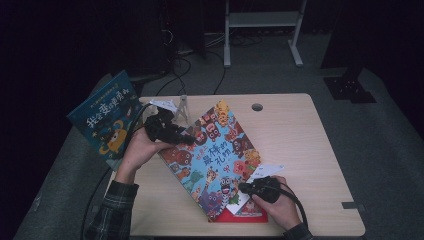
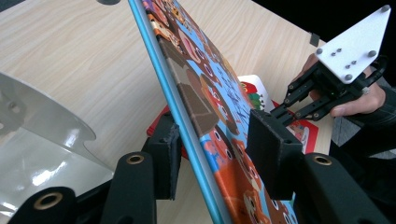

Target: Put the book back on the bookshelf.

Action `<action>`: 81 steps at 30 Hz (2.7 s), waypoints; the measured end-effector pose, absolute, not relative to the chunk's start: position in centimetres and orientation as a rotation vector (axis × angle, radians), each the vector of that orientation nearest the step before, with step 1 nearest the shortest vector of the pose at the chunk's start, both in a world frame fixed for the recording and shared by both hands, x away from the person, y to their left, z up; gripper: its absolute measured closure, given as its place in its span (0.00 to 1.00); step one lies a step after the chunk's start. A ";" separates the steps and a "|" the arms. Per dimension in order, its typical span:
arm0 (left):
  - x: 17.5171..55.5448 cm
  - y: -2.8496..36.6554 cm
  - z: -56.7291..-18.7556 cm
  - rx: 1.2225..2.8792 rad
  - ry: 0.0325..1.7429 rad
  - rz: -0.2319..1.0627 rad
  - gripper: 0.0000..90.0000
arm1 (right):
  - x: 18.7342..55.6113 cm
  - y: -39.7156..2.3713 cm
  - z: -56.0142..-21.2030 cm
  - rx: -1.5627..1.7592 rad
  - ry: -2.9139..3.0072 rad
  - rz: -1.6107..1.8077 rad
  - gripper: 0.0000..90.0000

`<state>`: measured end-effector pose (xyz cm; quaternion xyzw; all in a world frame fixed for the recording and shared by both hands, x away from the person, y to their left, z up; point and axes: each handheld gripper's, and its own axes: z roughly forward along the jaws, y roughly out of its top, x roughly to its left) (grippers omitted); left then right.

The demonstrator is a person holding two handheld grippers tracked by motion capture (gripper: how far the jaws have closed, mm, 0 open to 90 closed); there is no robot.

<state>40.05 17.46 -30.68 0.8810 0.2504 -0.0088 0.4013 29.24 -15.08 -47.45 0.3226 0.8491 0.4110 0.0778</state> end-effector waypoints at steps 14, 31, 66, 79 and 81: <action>40.3 15.9 -28.8 2.323 0.654 -0.057 0.70 | 29.3 -13.9 -47.5 0.950 2.510 1.246 0.97; 39.6 13.1 -24.9 2.427 0.594 -0.039 0.82 | 30.0 -11.5 -47.9 0.899 2.466 1.240 0.96; 37.6 13.7 -21.1 2.580 0.578 0.032 0.90 | 35.5 -28.6 -50.1 1.526 1.901 0.922 0.40; 37.1 19.0 -20.5 2.562 0.720 0.067 0.90 | 35.8 -28.7 -50.2 1.546 1.928 0.896 0.36; 37.0 19.4 -20.6 2.557 0.729 0.069 0.90 | 35.8 -28.7 -50.2 1.546 1.928 0.897 0.35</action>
